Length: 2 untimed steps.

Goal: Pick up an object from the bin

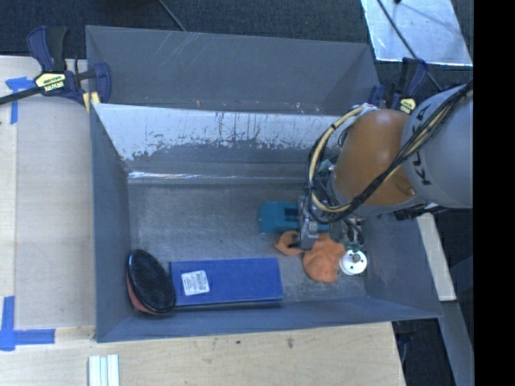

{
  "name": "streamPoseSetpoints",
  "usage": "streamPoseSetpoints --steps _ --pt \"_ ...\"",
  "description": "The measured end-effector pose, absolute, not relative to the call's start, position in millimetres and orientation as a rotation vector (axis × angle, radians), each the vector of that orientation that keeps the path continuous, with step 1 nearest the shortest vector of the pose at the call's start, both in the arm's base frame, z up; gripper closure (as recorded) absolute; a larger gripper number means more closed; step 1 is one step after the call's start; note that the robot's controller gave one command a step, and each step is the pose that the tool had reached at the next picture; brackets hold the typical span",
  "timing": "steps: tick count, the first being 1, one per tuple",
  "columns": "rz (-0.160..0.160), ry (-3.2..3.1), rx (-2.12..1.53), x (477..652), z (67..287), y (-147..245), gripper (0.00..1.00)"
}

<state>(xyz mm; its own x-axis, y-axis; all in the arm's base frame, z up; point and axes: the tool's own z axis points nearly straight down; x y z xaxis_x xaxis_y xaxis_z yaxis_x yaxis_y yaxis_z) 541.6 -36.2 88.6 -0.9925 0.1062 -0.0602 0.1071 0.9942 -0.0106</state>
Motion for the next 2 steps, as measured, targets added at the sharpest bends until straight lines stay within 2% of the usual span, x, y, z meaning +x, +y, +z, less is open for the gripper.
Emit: streamPoseSetpoints --steps 1,2 --pt "-0.021 3.079 0.163 542.3 88.9 -36.8 1.0" --pt "-0.035 3.113 0.171 563.2 84.0 -23.8 1.0"
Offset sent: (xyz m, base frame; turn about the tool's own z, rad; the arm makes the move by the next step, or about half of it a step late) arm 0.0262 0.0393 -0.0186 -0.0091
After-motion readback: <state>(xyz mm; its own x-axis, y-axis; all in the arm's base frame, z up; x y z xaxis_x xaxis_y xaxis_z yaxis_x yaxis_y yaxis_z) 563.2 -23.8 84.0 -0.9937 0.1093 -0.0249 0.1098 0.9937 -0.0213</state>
